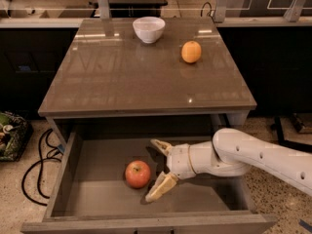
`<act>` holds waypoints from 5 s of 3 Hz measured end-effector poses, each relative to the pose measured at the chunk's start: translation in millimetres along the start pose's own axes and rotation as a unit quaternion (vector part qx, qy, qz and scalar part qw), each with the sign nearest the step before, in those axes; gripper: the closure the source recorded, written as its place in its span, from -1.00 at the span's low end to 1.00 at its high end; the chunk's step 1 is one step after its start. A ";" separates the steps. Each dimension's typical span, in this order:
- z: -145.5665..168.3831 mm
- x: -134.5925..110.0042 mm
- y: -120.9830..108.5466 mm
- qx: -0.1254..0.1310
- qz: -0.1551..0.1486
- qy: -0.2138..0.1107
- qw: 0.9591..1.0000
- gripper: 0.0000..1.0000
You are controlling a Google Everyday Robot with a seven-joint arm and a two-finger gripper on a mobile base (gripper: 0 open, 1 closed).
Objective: Pick apple from top drawer and place on counter
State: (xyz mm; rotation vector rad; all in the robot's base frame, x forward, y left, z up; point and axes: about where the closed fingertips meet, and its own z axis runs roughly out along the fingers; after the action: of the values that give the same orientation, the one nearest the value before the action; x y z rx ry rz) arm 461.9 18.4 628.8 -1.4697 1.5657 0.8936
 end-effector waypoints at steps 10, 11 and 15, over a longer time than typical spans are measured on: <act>-15.7 -38.3 13.7 -0.010 0.001 -0.024 1.000 1.00; -50.7 -53.9 11.6 0.021 0.014 -0.031 0.999 1.00; -163.0 -184.1 0.9 0.087 -0.004 -0.032 0.996 1.00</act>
Offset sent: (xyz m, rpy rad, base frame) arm 0.0004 0.0247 -0.0105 -0.0076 0.0390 0.0260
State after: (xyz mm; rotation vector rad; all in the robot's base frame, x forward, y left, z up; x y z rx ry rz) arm 450.1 -47.1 865.5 -1.3119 1.5486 0.7720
